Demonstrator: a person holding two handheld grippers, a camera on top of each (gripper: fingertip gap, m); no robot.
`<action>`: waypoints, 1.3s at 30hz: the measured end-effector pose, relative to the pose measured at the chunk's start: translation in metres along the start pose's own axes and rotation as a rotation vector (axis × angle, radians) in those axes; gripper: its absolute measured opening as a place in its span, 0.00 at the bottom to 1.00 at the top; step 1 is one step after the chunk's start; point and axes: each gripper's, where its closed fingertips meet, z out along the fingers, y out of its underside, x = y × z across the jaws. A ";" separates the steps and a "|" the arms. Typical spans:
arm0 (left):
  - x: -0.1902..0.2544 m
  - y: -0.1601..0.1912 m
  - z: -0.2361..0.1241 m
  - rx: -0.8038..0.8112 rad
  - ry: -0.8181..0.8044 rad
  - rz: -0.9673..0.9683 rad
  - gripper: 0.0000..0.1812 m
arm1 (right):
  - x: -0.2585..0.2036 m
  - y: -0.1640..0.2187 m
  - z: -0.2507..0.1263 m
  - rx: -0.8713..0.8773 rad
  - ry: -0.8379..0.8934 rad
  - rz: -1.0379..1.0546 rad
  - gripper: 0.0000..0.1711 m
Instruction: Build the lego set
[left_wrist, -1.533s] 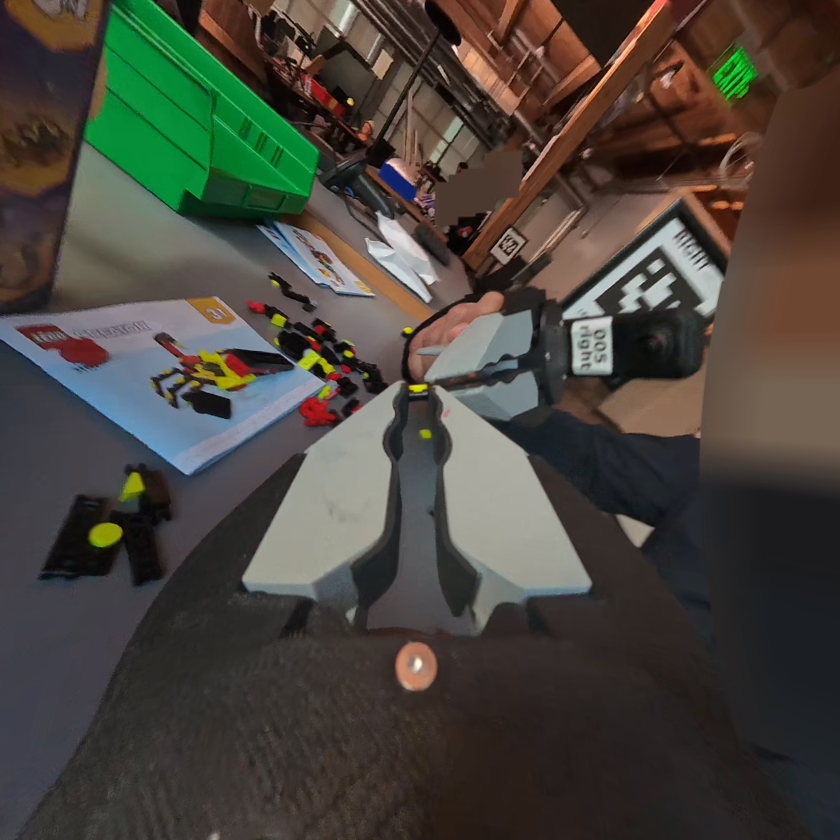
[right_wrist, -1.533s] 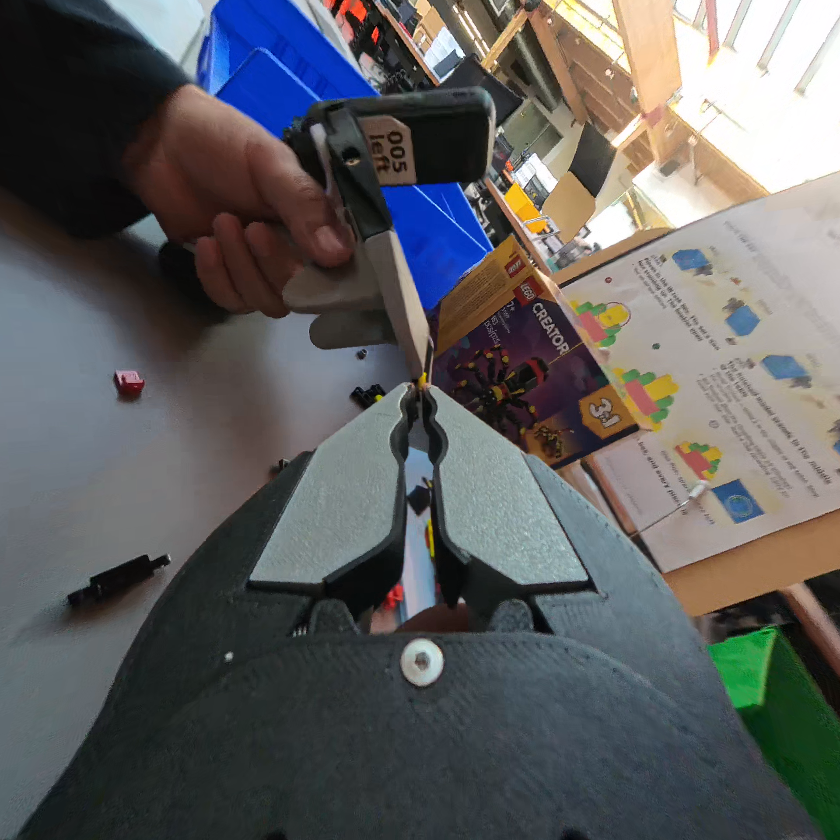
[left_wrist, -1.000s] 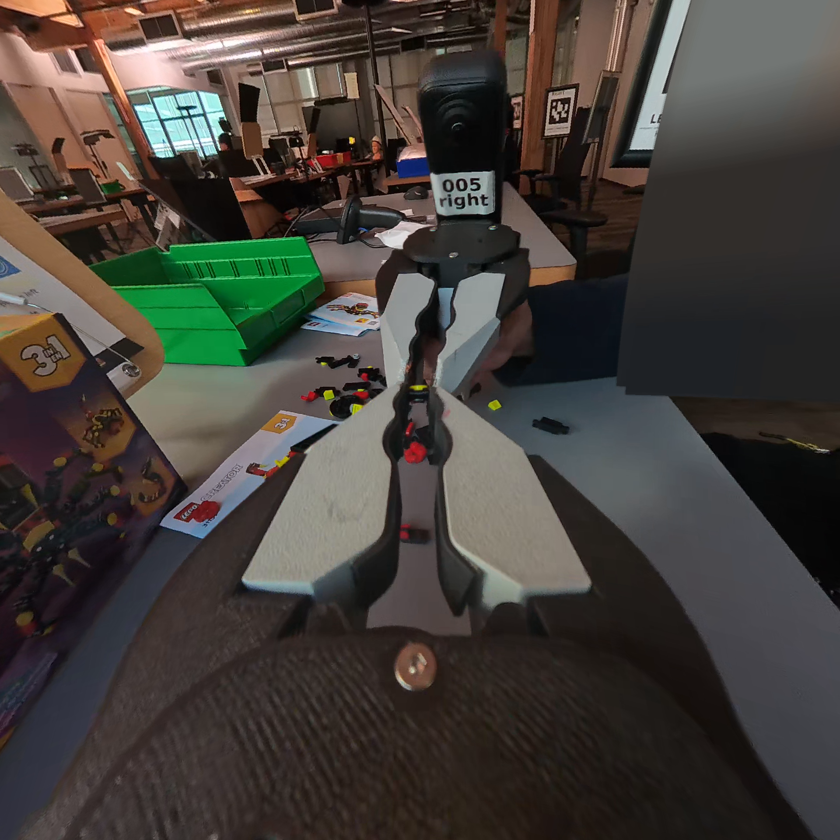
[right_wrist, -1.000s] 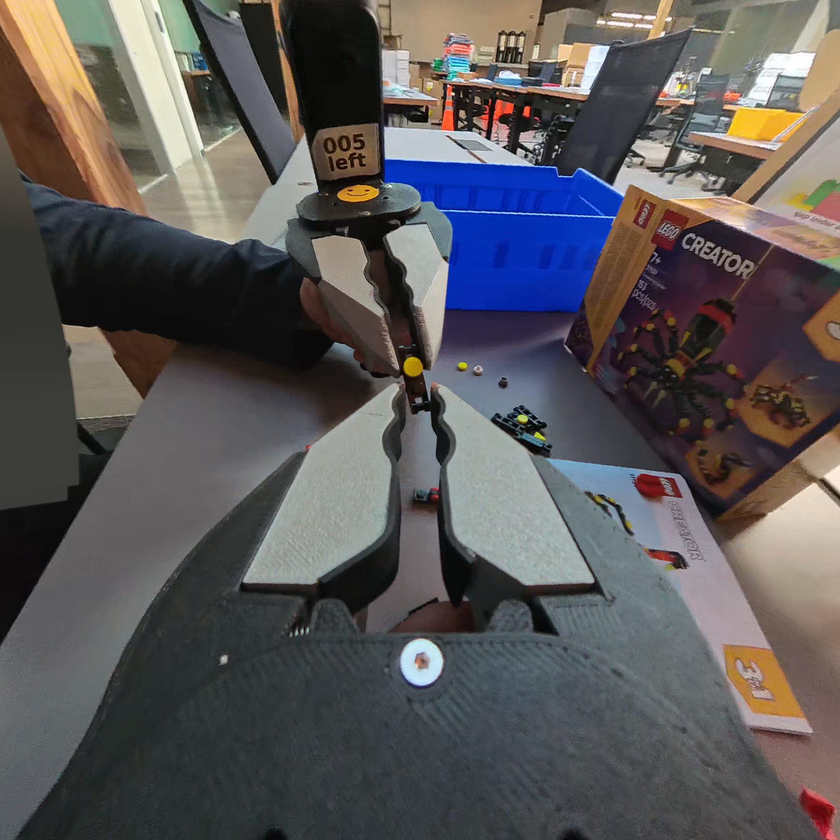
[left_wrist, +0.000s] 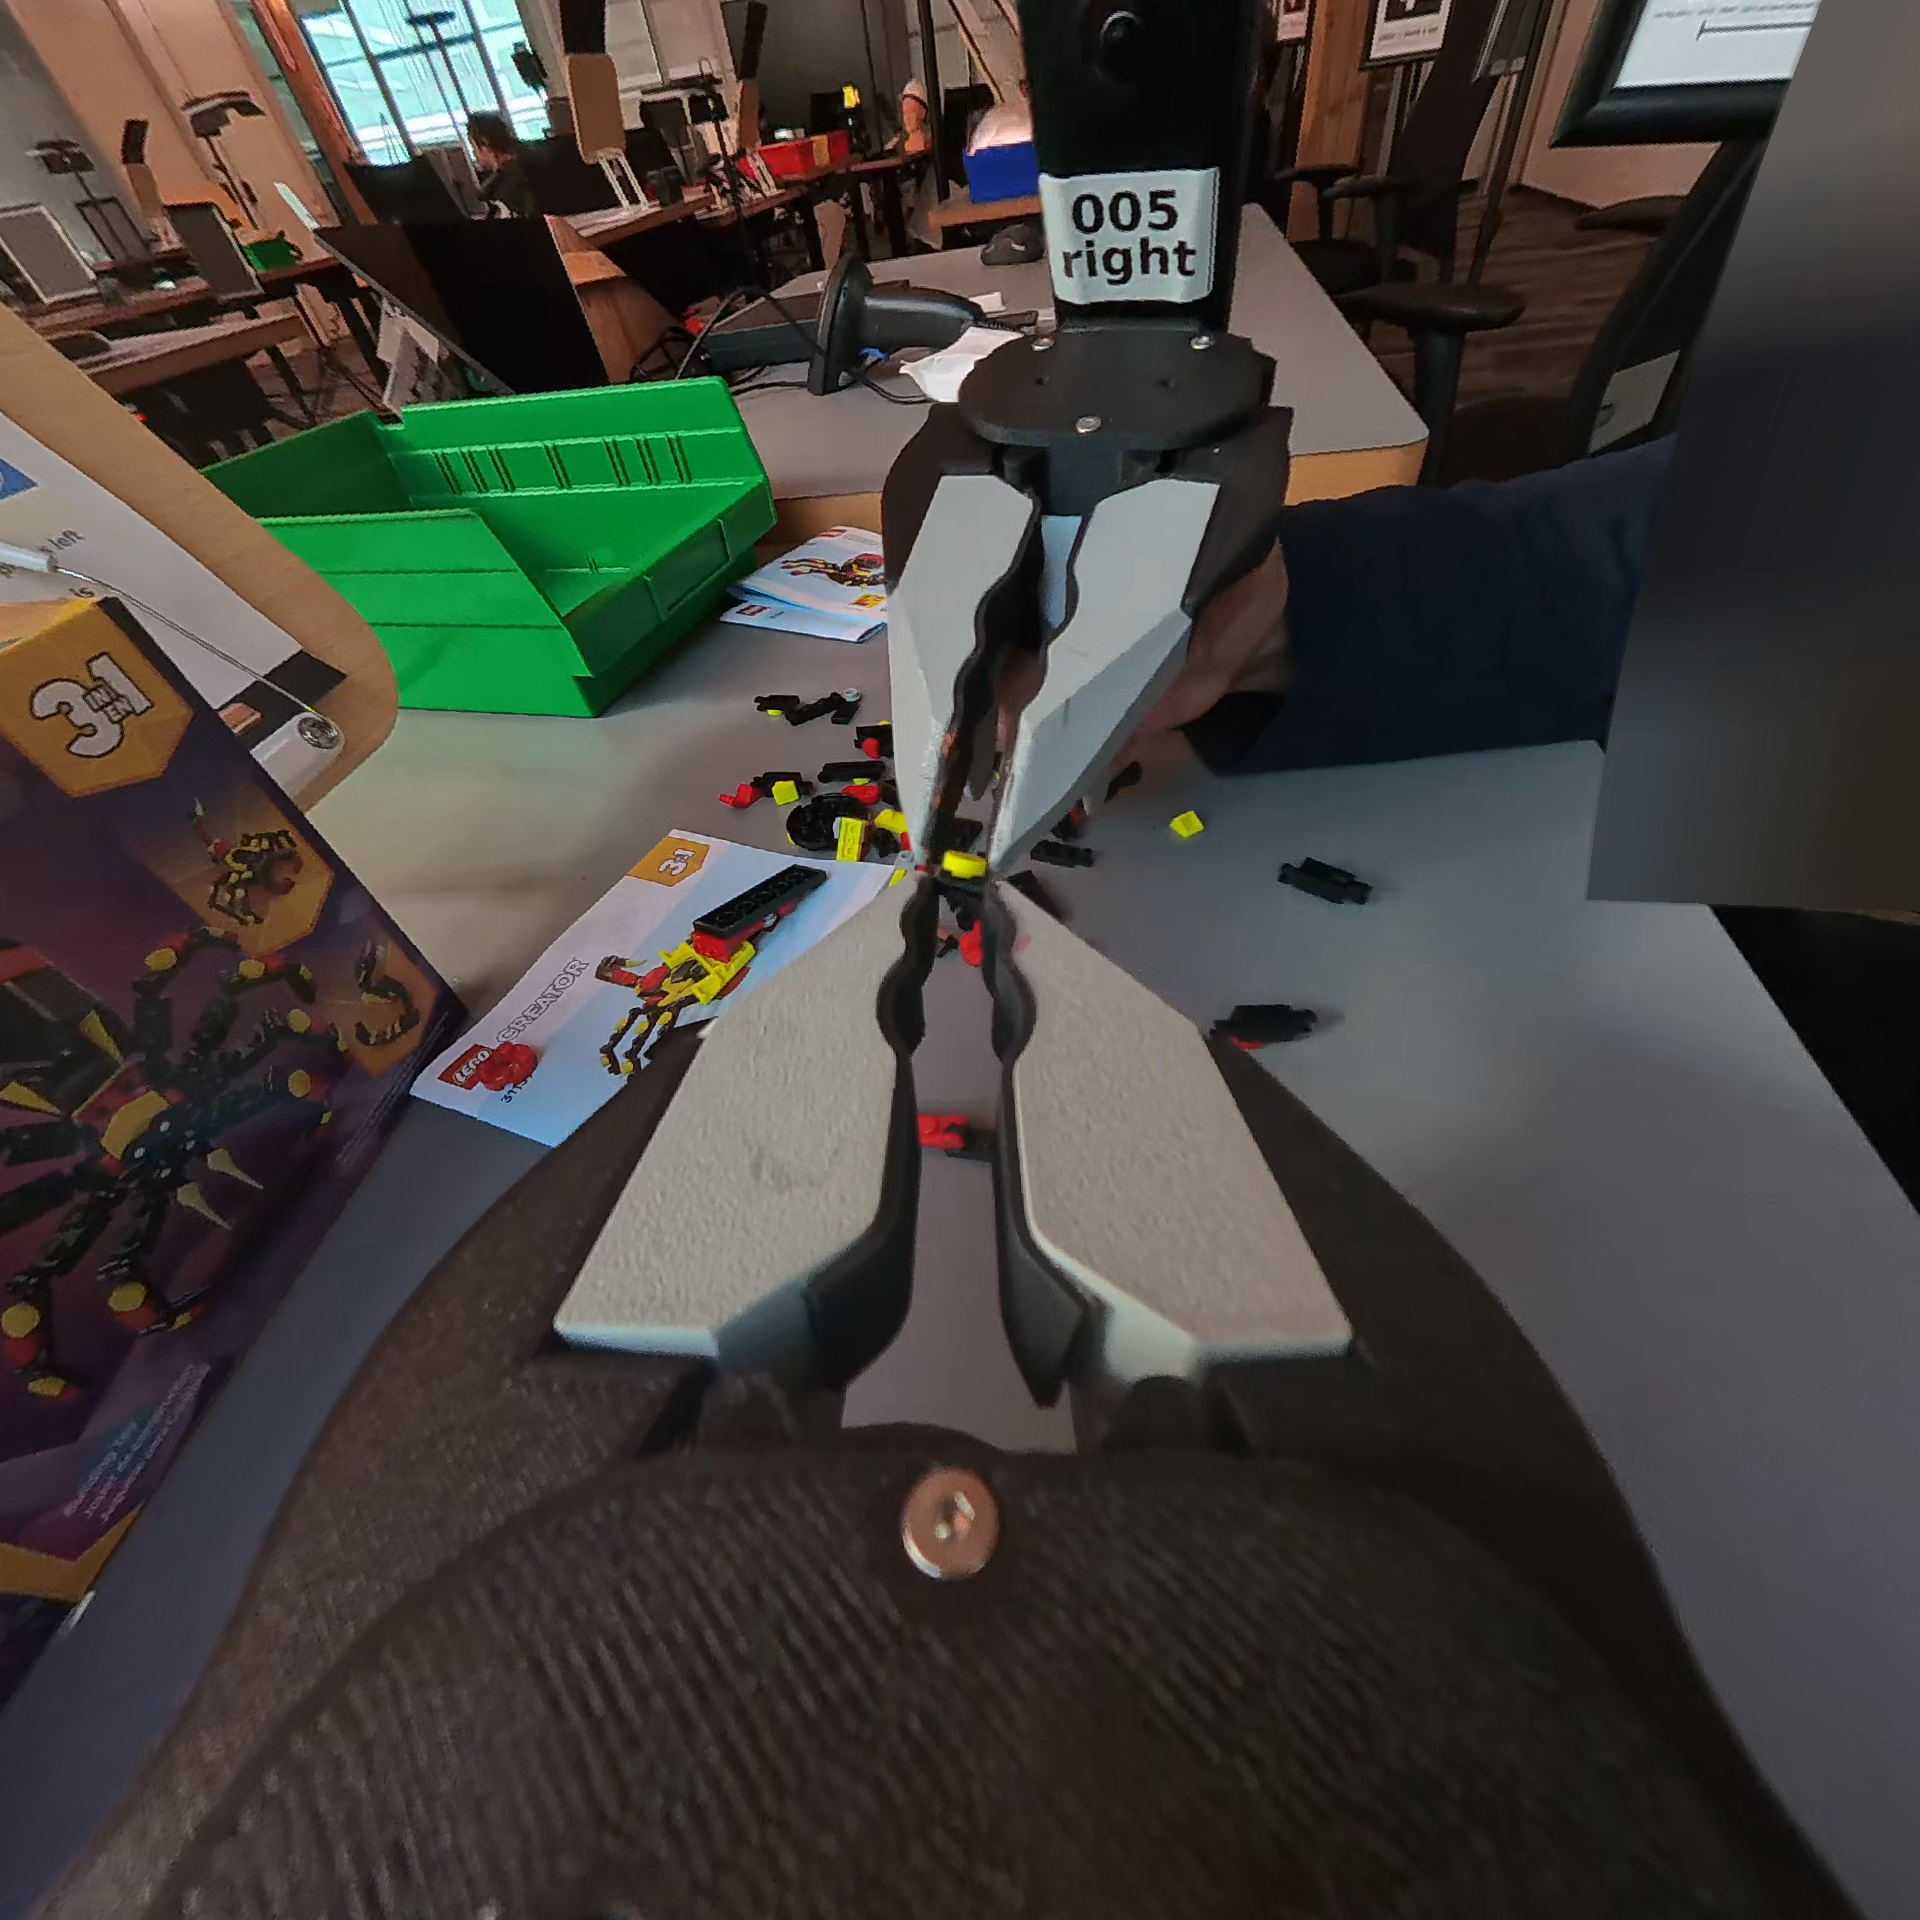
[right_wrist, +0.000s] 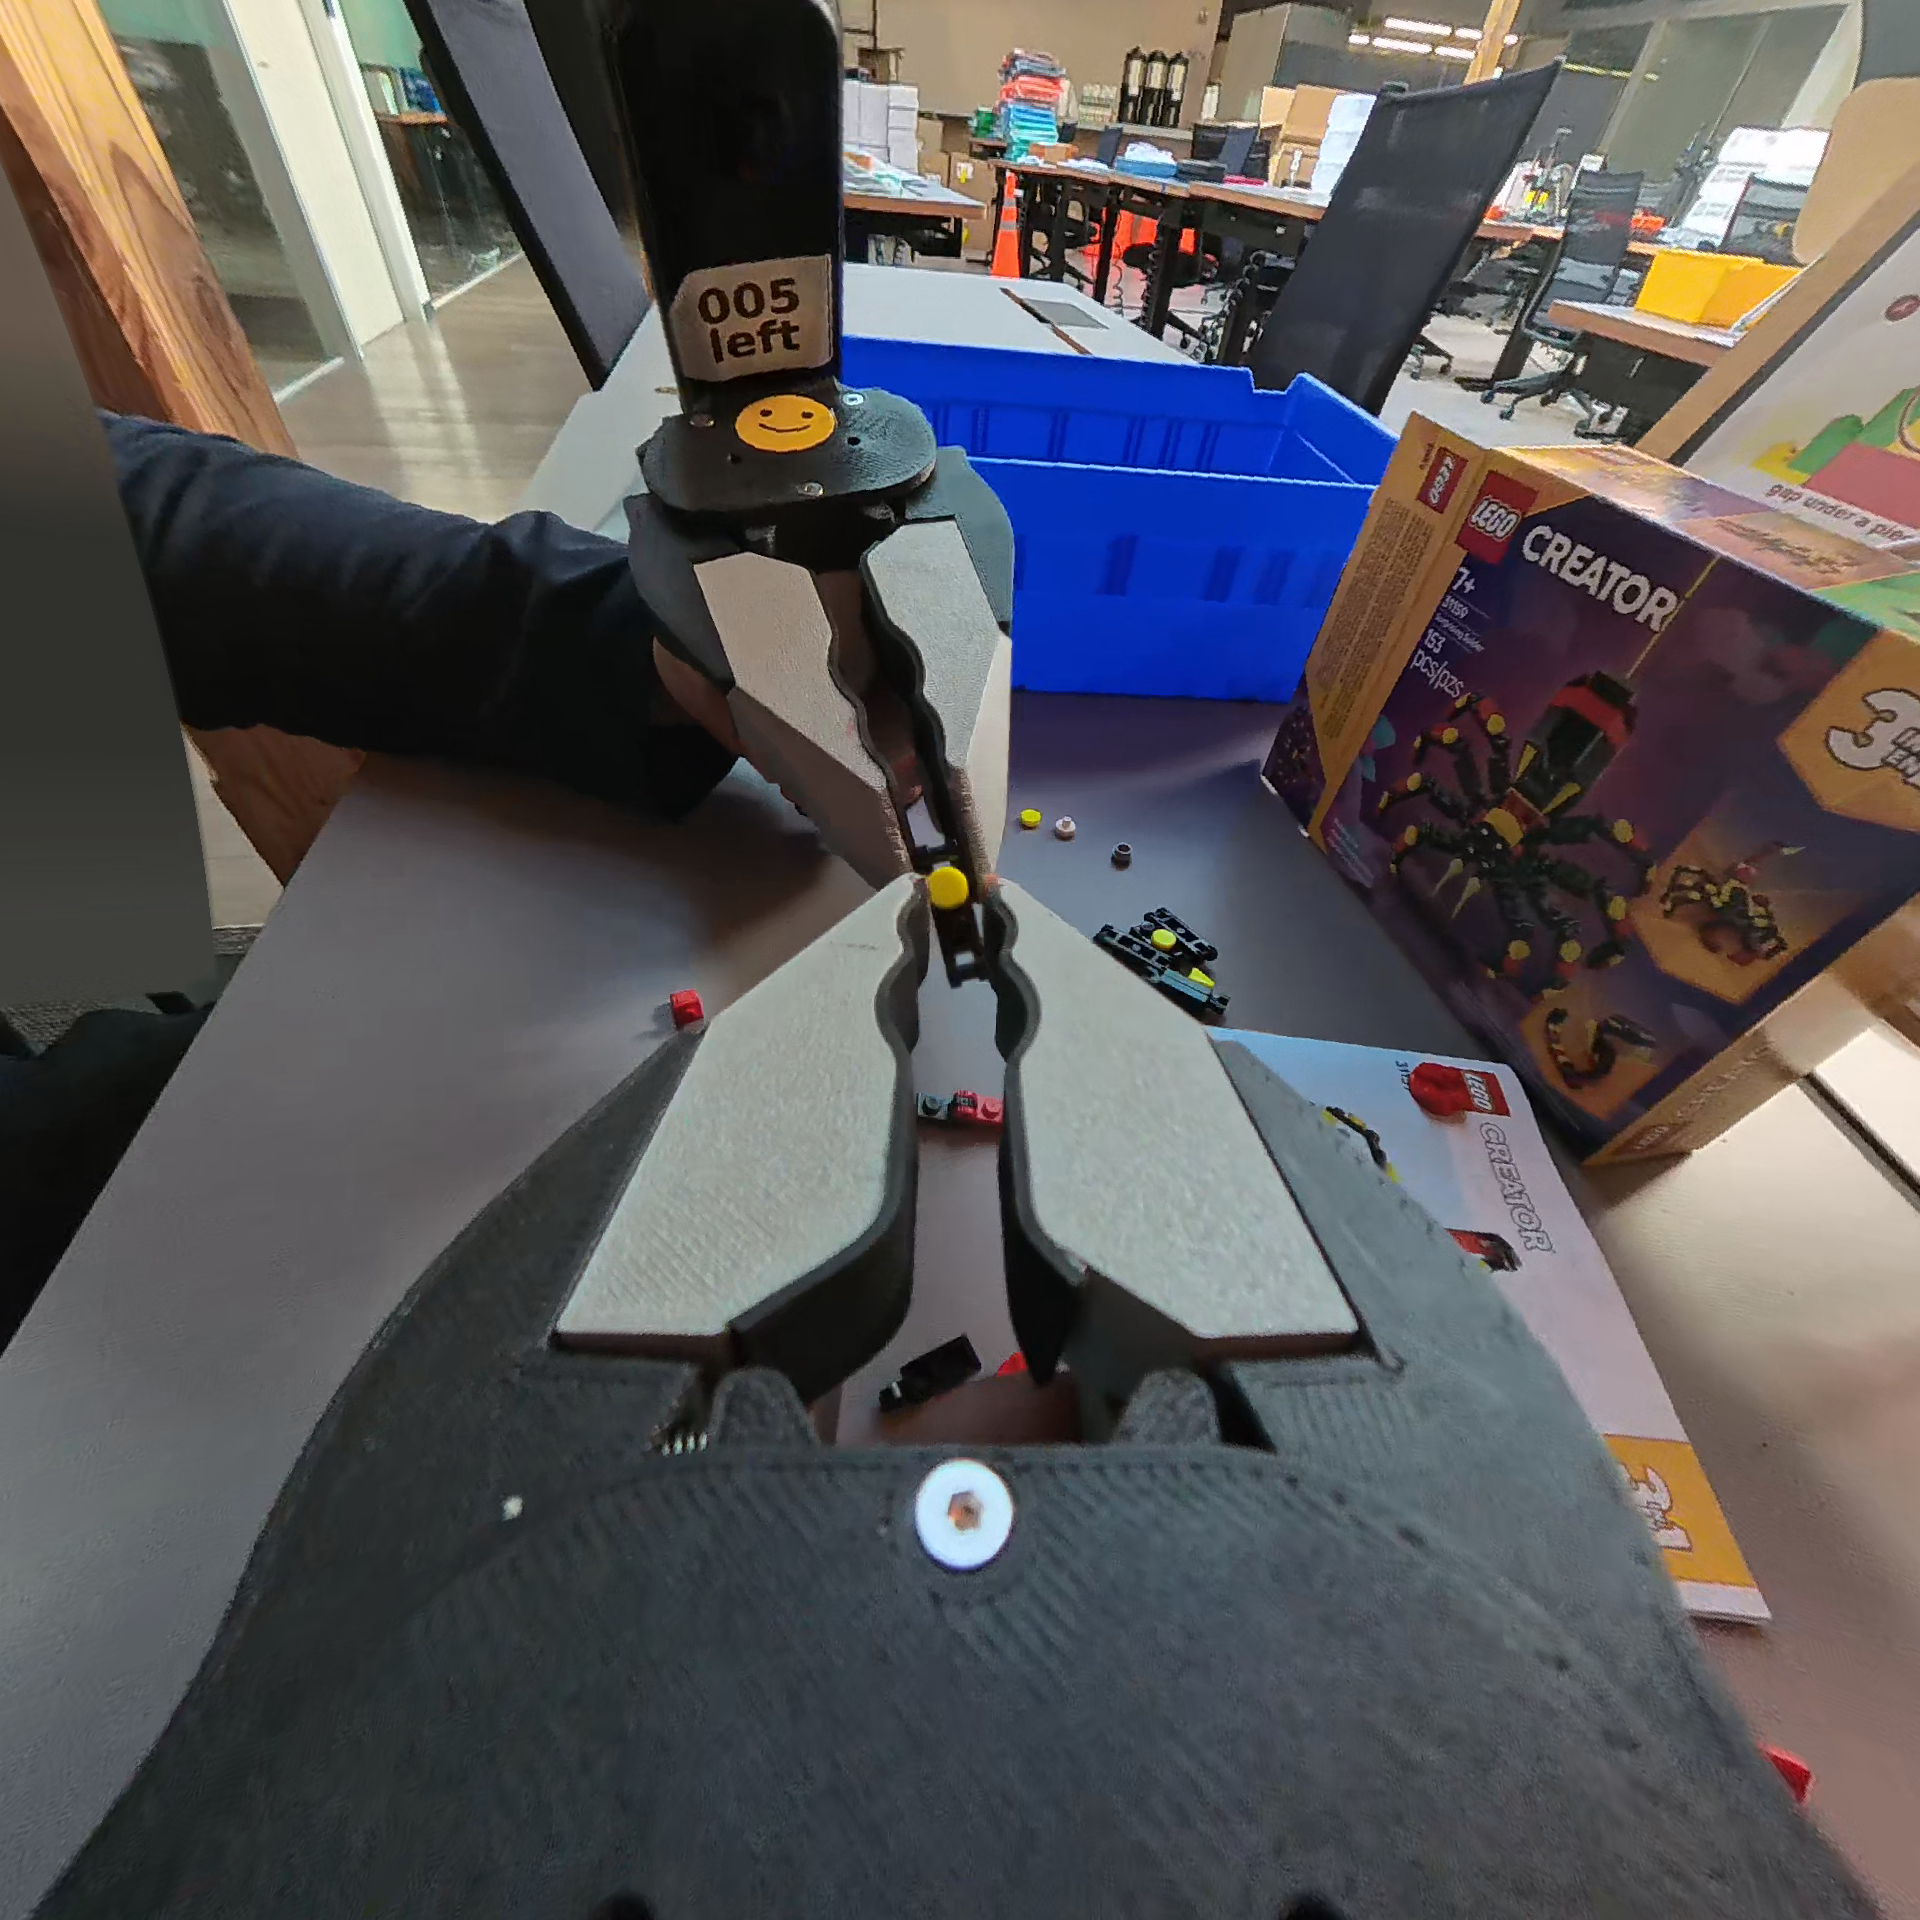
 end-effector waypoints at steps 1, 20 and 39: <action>0.000 0.000 0.000 -0.001 0.001 0.000 0.03 | -0.001 0.001 0.001 -0.004 0.000 -0.006 0.04; 0.009 -0.004 0.002 0.018 0.040 -0.008 0.03 | -0.010 -0.003 -0.004 0.017 0.002 -0.092 0.03; -0.024 -0.005 0.004 0.138 0.042 -0.525 0.02 | 0.023 -0.034 -0.024 0.152 0.228 -0.092 0.00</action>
